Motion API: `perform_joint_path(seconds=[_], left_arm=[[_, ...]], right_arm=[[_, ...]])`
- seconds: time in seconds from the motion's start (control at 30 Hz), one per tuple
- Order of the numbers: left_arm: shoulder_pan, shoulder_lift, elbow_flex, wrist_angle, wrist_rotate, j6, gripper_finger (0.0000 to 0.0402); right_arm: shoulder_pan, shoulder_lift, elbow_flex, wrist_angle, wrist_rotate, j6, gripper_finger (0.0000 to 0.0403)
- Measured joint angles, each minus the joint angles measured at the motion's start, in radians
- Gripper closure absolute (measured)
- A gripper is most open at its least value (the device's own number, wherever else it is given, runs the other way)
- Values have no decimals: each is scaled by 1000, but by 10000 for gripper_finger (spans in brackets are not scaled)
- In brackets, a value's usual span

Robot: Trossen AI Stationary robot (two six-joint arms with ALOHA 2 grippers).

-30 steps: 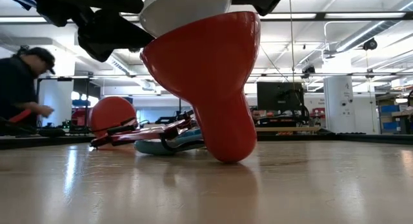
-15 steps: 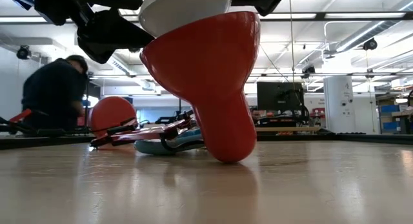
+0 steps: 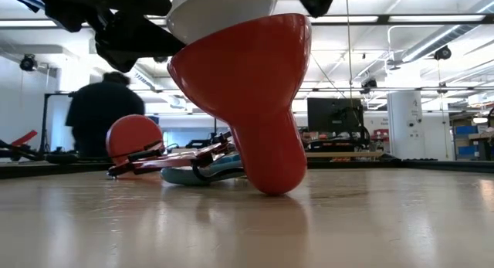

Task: Screw lightbulb
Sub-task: Insert the lightbulb into the red desk lamp

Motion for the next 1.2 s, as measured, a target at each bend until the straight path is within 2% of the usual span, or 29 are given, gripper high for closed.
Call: perform_joint_path(seconds=[0.17,0.47,0.77,1.2], left_arm=[[0,0,0,-3,-4,10,149],[0,1,-1,-4,-14,14,167],[1,1,-1,-4,-14,1,184],[2,1,-1,-8,-14,-8,264]], right_arm=[[-8,-22,0,-23,5,-39,213],[-27,19,0,-32,8,-34,387],[-27,21,0,-47,31,-22,399],[-29,22,0,-50,31,-23,402]])
